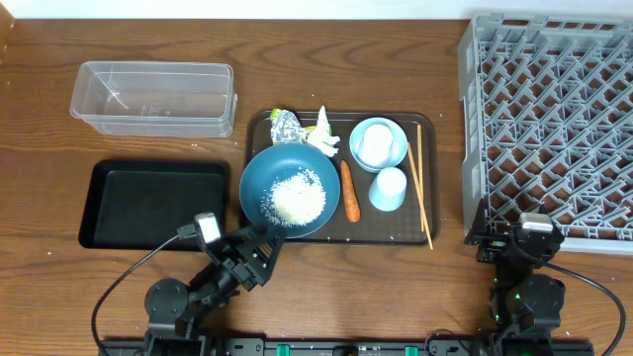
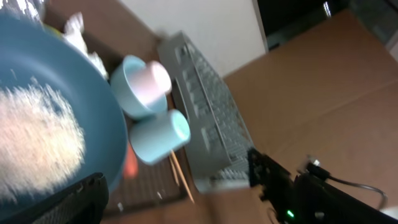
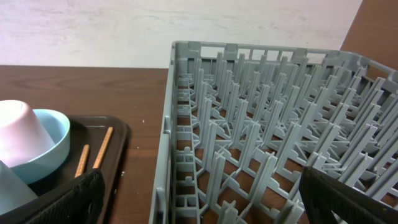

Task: Sort waste into correct bins and load items into the dishwasher rack
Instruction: 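Move the left gripper toward the blue bowl of rice, then lower the left gripper and grasp the blue bowl's rim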

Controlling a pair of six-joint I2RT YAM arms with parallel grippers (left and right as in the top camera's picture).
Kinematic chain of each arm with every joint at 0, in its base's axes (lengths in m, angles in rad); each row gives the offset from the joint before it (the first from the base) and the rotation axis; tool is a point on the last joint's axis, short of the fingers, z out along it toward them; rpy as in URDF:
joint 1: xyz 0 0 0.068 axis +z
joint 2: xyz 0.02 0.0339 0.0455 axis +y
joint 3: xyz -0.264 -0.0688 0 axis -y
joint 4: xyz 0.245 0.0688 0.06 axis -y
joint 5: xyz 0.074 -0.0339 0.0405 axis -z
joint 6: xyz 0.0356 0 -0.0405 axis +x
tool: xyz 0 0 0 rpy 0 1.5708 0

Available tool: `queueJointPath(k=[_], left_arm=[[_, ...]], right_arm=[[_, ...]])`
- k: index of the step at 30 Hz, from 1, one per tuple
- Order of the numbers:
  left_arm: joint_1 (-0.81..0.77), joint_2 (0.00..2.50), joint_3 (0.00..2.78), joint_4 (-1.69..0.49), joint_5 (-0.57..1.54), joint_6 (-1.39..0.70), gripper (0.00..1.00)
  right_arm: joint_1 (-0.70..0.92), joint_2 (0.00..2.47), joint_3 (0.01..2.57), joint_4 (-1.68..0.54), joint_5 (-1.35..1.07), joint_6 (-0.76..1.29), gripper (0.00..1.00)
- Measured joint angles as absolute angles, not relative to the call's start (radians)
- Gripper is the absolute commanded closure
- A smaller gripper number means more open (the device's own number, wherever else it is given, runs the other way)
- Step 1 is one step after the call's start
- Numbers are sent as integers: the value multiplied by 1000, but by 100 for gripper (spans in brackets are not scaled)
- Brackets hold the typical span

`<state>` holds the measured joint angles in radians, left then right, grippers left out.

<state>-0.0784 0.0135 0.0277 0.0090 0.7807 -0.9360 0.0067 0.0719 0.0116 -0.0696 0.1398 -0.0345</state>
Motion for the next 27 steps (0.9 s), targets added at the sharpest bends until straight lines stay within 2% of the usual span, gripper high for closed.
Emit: queueJointPath(k=[5, 12, 16, 19, 22, 27], left_arm=[[-78, 96, 156, -236, 823, -891, 2], [-79, 433, 560, -652, 818, -622, 2], [-119, 669, 829, -900, 746, -465, 2], [-212, 826, 999, -1039, 638, -396, 2], [-350, 953, 1111, -1082, 510, -360, 2], [-493, 1079, 1148, -1015, 392, -335, 2]], right_arm=[[7, 72, 12, -70, 139, -35, 1], [7, 73, 12, -70, 139, -35, 1], [7, 74, 12, -70, 142, -35, 1], [7, 74, 12, -70, 143, -35, 1], [7, 74, 12, -70, 144, -35, 1], [7, 74, 12, -70, 147, -35, 1]])
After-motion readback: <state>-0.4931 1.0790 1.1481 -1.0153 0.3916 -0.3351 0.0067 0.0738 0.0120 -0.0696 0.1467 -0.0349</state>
